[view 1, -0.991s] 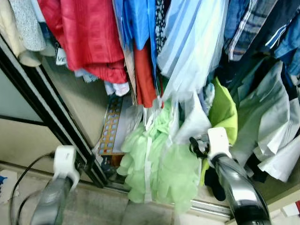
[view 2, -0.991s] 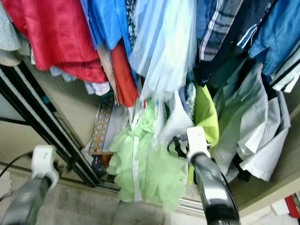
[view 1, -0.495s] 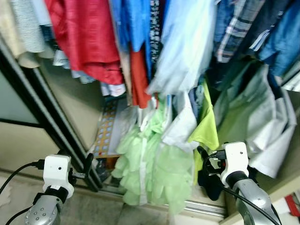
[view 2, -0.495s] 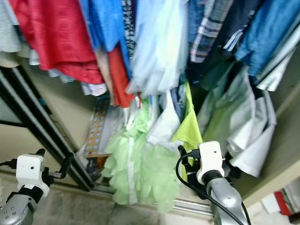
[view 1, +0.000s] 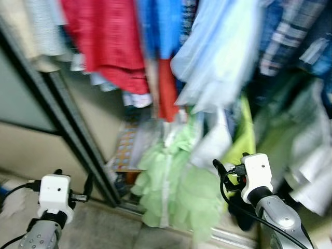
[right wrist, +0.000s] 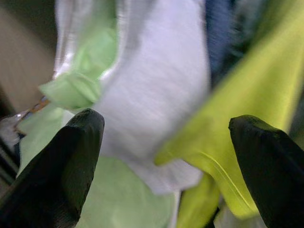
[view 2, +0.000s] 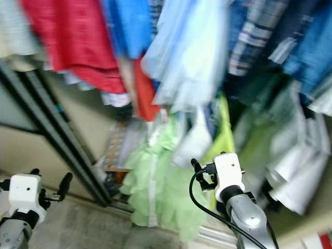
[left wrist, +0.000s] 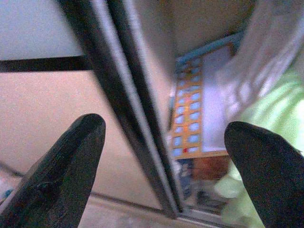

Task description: Clean up the room

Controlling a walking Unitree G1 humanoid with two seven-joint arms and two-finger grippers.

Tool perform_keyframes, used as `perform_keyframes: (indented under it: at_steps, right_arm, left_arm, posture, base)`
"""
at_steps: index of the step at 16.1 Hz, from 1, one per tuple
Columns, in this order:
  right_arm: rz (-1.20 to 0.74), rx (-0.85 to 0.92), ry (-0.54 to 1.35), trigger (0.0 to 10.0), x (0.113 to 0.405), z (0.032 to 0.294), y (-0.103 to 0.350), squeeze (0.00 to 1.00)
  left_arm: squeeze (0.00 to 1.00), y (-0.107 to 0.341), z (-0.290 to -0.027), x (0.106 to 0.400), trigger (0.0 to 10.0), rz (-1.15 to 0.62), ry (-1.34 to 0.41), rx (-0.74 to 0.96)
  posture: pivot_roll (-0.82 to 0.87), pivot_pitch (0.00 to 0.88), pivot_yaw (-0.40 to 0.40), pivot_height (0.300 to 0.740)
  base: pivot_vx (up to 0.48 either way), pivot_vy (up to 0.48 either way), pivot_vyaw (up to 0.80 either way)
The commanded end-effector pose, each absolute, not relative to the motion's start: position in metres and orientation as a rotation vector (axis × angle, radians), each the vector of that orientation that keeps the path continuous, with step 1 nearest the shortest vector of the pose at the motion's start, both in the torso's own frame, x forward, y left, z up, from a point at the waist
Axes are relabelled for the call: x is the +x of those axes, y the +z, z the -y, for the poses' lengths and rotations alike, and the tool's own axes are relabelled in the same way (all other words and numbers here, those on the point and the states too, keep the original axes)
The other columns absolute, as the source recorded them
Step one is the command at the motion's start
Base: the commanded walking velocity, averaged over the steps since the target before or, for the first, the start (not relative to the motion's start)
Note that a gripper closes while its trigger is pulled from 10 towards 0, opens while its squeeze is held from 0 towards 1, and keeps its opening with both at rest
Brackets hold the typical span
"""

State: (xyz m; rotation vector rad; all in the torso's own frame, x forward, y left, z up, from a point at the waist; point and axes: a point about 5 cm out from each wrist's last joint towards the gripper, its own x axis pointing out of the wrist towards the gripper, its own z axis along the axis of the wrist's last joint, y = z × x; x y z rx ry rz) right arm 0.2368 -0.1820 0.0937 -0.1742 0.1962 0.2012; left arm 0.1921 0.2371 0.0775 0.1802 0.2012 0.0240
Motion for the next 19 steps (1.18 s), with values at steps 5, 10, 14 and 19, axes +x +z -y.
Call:
perform_keyframes:
  at_steps: [5,10,14,19]
  right_arm:
    - [-0.19,-0.167,0.174,10.0,0.246,0.183,0.1,0.0]
    - [-0.18,-0.137,0.185,10.0,0.254,0.177,0.102,0.0]
    - [-0.155,-0.201,0.333,10.0,0.272,0.149,0.11,0.0]
    - [-0.145,-0.188,0.397,10.0,0.281,0.132,0.109,0.0]
  left_arm:
    - [0.0,0.097,-0.232,0.206,10.0,-0.121,0.057,0.301]
    - [0.0,0.106,-0.218,0.218,10.0,-0.052,0.063,0.255]
    - [0.0,0.118,-0.215,0.229,10.0,0.013,0.121,0.288]
    - [0.0,0.116,-0.217,0.222,10.0,-0.009,0.173,0.3]
  posture:
    - [-0.19,0.0,0.058,0.74]
    - [-0.19,0.0,0.045,0.74]
    - [-0.13,0.0,-0.062,0.74]
    - [-0.09,0.0,-0.043,0.74]
  base:
    - [0.0,0.0,0.8]
    - [0.0,0.0,0.32]
    - [0.0,0.0,0.0]
    - [0.0,0.0,0.0]
